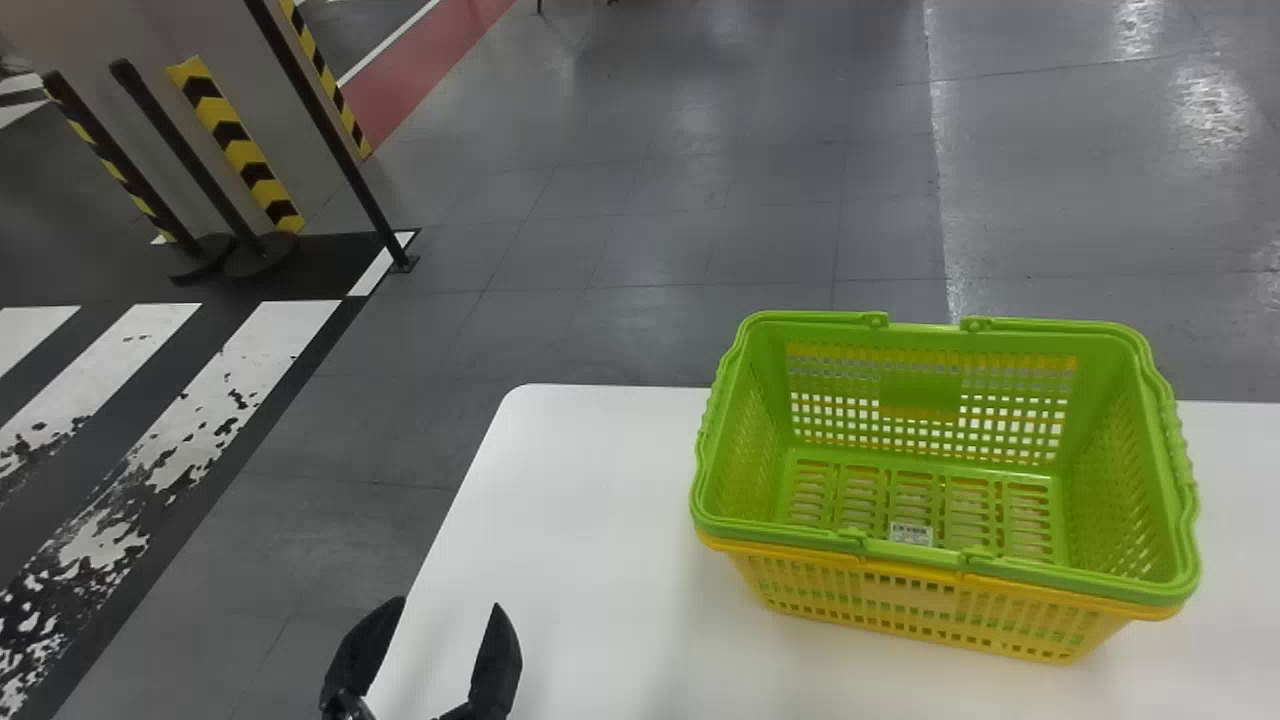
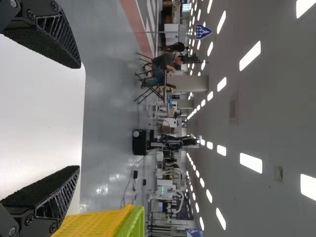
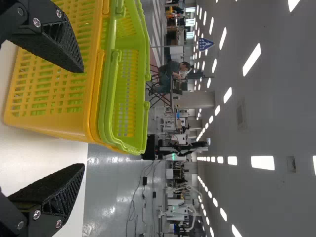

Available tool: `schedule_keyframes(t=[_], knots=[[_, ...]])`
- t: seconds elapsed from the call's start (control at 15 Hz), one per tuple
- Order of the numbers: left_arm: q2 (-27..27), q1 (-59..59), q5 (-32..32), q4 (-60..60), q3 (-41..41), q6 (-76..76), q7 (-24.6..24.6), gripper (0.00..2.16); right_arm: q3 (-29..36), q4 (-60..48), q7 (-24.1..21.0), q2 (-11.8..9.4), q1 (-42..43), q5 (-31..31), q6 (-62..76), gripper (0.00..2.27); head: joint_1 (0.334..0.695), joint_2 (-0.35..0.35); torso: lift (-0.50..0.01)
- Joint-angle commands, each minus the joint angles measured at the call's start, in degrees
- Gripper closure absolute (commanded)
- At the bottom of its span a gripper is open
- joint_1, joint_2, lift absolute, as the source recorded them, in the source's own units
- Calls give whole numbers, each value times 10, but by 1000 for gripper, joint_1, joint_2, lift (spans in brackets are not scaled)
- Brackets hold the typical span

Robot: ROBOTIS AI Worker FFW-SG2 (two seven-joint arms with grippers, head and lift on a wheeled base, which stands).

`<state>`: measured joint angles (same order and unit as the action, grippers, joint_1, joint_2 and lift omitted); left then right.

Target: Grasp handle with right gripper to insert into left gripper then lift and swing left to center

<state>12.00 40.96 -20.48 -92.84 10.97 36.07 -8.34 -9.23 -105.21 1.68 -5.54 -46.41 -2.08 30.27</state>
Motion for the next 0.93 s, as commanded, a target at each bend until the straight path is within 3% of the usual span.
schedule_keyframes(t=[0.0, 0.67, 0.87], knots=[[0, -1, 0, 2, -2, 0, 1, 80, 0, 0, 0, 0, 0, 0, 0, 134, 695, 350, -93], [-1, -5, 11, 14, -14, 26, 9, 70, 0, 8, 2, 1, 1, 0, 0, 120, 695, 350, -93], [-2, -18, 22, 7, -2, 12, -39, 66, 0, 8, 4, 0, 0, 0, 0, 124, 695, 350, -93]])
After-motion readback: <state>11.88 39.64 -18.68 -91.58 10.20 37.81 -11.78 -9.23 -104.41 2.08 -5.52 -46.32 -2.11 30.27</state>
